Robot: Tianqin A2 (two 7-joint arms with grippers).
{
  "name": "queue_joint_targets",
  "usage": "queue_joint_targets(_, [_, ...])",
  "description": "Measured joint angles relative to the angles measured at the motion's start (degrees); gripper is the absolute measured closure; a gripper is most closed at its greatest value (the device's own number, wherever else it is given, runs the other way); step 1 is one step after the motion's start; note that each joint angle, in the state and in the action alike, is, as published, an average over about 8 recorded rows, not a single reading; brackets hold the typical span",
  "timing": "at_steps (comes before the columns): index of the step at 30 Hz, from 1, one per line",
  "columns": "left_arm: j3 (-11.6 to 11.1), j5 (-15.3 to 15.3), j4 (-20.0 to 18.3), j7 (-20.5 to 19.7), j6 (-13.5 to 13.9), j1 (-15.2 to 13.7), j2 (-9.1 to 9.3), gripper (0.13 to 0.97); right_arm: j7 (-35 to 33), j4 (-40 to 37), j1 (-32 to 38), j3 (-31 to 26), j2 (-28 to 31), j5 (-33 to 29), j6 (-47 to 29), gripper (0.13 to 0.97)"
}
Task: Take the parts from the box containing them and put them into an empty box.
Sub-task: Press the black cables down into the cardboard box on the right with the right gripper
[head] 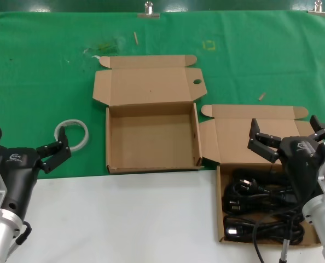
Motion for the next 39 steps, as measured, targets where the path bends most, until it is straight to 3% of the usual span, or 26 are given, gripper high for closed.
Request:
queue_joint_targets(8, [0.00, 0.00, 0.00, 0.00, 0.00, 0.00, 0.00, 0.132, -3.62, 1.01, -1.07, -3.19, -0.01, 4.45, 4.31, 0.129])
queue_joint_targets(19, [0.00, 0.00, 0.00, 0.00, 0.00, 0.00, 0.00, 0.132, -23.87, 6.93, -5.50, -14.87, -0.08, 26.27, 23.77, 0.129])
queue_joint_targets(30, [0.00, 0.00, 0.00, 0.00, 0.00, 0.00, 0.00, 0.132, -39.14, 12.28, -8.69, -14.36, -0.08, 37.19, 32.89, 0.129])
queue_joint_targets(39, [0.00, 0.00, 0.00, 0.00, 0.00, 0.00, 0.00, 0.132, -59.70, 19.05, -10.27, -11.73, -0.08, 47.36, 44.41, 0.129])
